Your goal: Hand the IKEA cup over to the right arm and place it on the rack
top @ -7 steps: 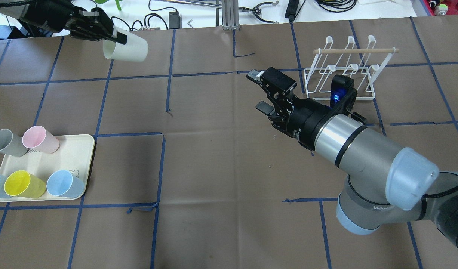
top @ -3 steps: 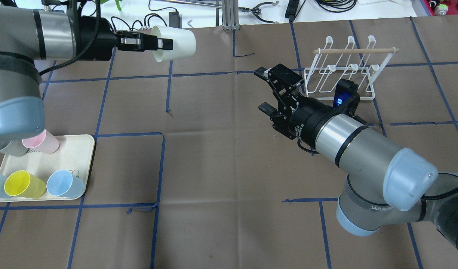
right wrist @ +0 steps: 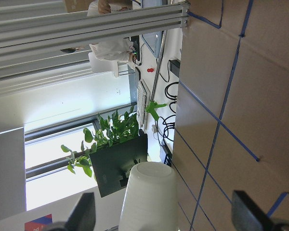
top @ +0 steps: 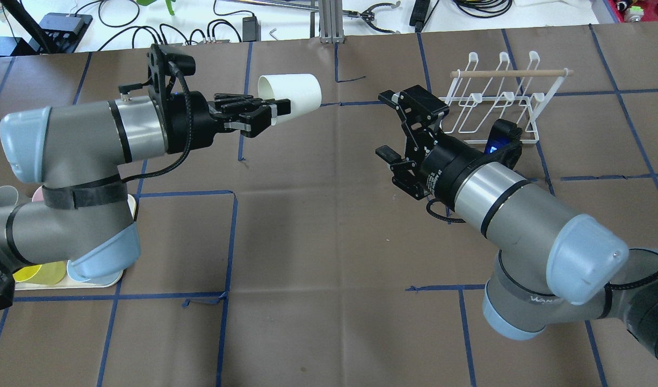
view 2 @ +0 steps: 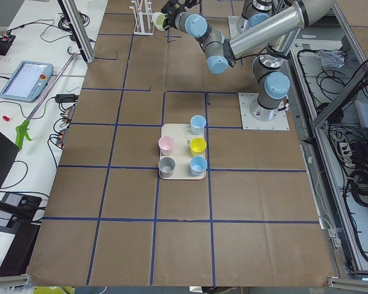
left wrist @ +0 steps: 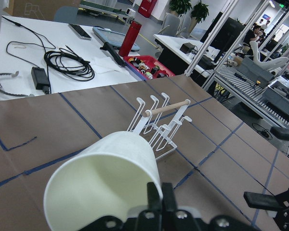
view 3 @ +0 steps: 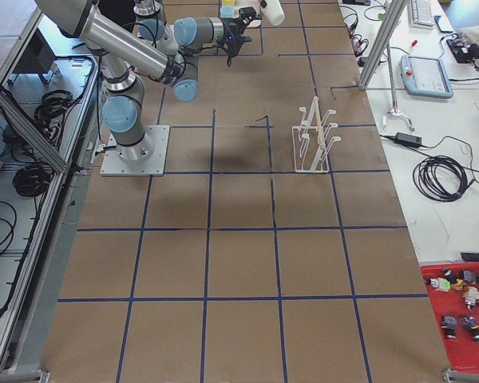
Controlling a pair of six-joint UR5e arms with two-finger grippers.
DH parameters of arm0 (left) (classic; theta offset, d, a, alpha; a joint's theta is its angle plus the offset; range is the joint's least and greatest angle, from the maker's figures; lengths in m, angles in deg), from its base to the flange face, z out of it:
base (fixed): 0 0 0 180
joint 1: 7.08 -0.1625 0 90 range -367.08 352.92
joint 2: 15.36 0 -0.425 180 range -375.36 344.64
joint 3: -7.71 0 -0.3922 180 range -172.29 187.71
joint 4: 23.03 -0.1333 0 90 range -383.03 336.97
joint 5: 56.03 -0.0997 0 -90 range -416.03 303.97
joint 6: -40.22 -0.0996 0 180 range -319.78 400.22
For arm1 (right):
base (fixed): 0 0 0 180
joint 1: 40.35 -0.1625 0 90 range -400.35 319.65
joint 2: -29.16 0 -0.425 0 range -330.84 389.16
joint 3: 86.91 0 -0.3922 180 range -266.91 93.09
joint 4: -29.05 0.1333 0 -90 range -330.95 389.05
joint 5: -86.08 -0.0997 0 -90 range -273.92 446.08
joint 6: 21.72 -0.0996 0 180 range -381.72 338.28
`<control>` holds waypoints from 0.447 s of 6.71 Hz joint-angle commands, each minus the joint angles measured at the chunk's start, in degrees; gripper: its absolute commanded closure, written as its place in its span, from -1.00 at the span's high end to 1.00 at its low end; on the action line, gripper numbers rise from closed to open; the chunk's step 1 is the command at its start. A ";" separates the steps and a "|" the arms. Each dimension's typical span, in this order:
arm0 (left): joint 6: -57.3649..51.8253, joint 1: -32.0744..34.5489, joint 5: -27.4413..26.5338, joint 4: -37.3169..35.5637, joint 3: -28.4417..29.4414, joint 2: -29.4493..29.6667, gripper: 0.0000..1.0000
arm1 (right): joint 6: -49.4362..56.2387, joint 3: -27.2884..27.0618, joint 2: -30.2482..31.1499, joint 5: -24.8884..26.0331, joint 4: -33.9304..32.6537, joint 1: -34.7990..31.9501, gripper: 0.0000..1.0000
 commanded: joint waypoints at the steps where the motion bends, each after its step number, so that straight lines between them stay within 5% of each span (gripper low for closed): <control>1: 2.49 1.15 0.27 -10.29 -3.90 0.18 -1.00 | -0.43 0.39 -1.04 0.18 0.09 -0.84 1.00; 3: 2.22 1.15 0.28 -15.21 -7.07 0.44 -1.00 | -0.86 4.32 -6.12 2.88 0.18 -4.51 0.99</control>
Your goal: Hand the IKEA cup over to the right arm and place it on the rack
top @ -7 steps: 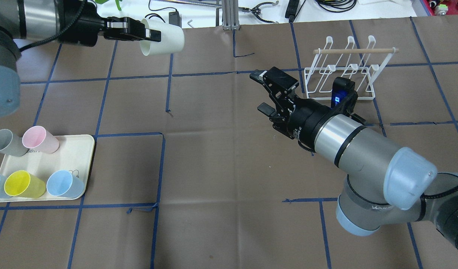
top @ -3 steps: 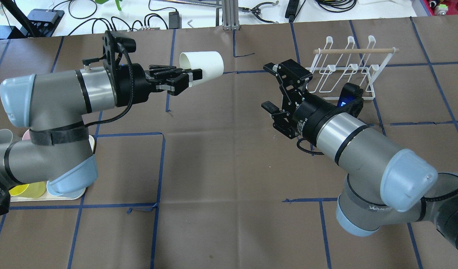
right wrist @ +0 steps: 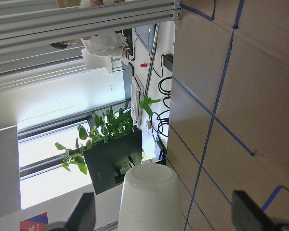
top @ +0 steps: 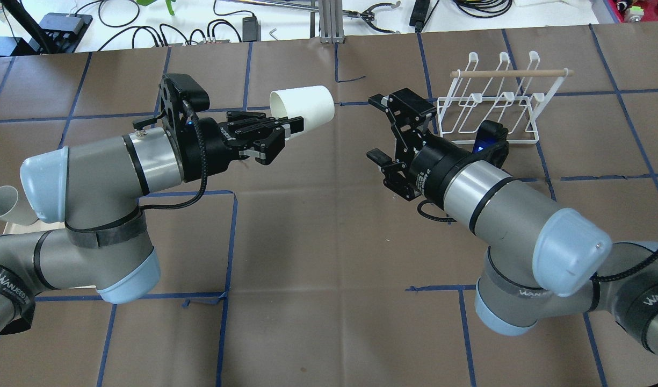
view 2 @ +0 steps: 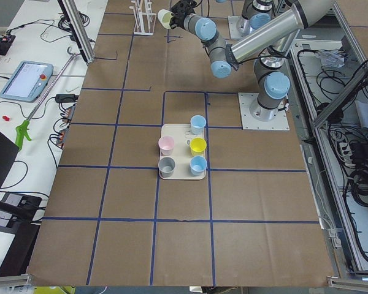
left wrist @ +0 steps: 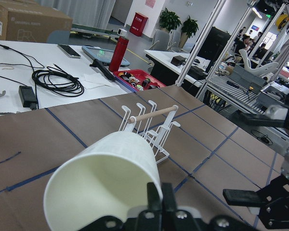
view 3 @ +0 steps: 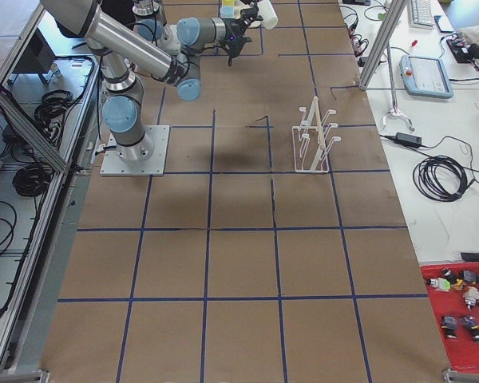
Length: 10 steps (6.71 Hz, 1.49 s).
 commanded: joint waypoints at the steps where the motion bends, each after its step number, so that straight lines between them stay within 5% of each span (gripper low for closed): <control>1: -0.47 0.04 -0.01 -3.66 -2.09 0.09 -1.00 | -0.90 4.41 -3.93 4.06 0.42 -3.69 0.99; 10: 0.67 0.04 -0.01 -3.76 -2.18 0.09 -1.00 | -2.93 12.86 -13.78 9.00 0.42 -10.64 0.97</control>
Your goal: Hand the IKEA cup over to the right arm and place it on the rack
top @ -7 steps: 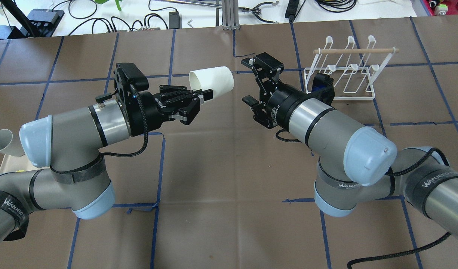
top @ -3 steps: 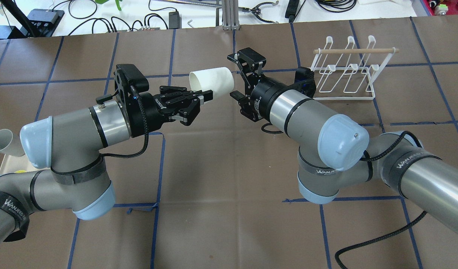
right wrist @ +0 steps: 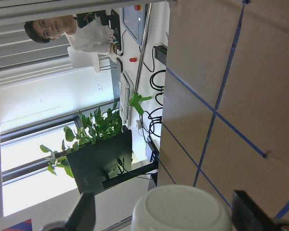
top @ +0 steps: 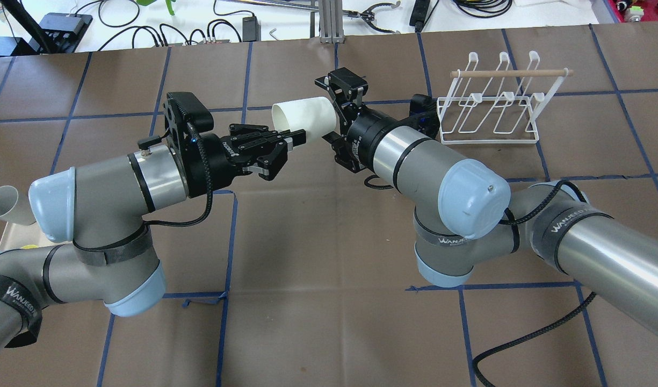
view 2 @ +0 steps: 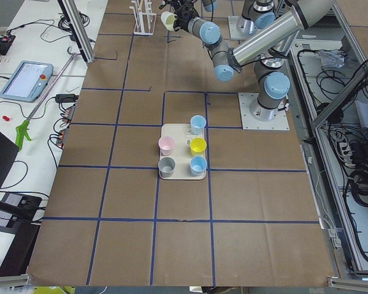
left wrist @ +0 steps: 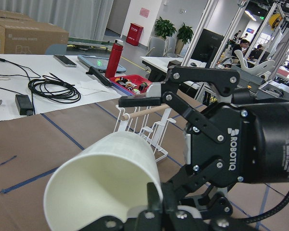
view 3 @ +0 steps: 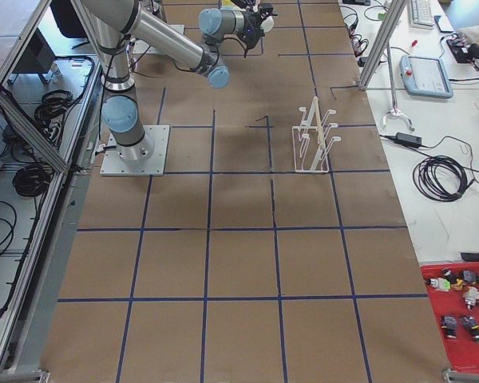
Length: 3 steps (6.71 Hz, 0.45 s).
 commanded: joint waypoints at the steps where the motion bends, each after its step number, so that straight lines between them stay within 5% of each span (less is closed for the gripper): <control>1: 0.20 0.00 0.00 0.00 0.08 0.00 -1.00 | -0.08 0.55 -0.85 0.16 0.00 -0.87 0.94; 3: 0.37 0.00 0.00 0.00 0.08 0.00 -1.00 | 0.01 0.55 -0.77 0.07 0.00 -1.31 0.80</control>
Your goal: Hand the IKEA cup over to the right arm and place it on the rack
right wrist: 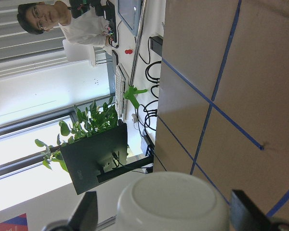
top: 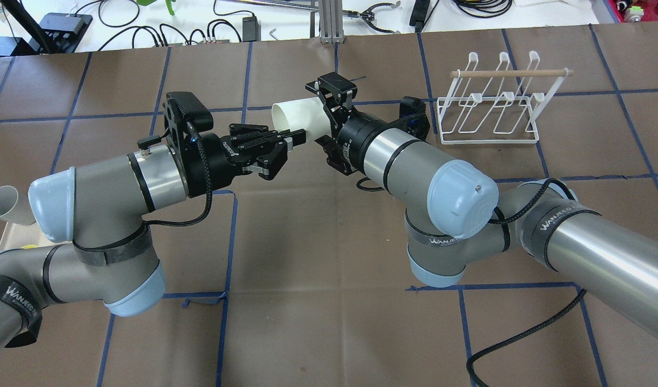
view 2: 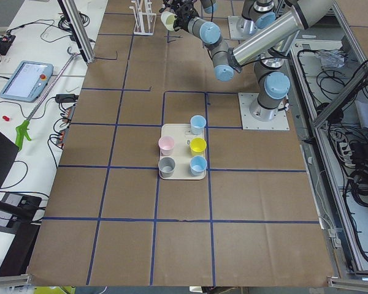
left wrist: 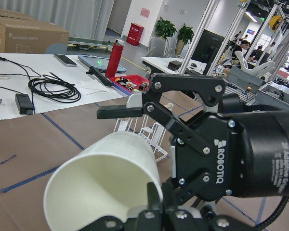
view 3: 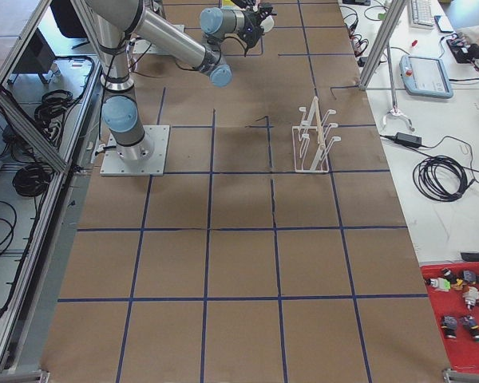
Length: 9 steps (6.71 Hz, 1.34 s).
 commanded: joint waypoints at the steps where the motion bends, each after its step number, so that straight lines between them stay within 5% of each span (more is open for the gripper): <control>1: 0.27 0.00 0.00 0.00 0.03 0.00 -1.00 | 0.03 0.06 0.03 -0.15 0.00 -0.25 0.70; 4: 0.97 0.00 0.00 0.00 0.03 -0.09 -1.00 | 0.29 0.15 -0.06 -0.95 -0.09 -0.25 0.08; 6: 1.85 0.00 -0.17 0.00 0.30 -0.17 -0.79 | 0.29 0.06 -0.06 -1.03 -0.09 -0.25 -0.21; 7: 3.77 0.00 -0.35 0.00 0.56 -0.17 -0.30 | 0.29 0.06 -0.06 -1.03 -0.09 -0.25 -0.22; 8: 5.62 0.00 -0.61 -0.09 0.65 -0.17 0.53 | 0.29 0.06 -0.06 -1.03 -0.09 -0.25 -0.23; 9: 7.46 0.00 -0.61 -0.09 0.65 -0.17 0.97 | 0.20 0.06 -0.06 -1.03 -0.17 -0.25 -0.31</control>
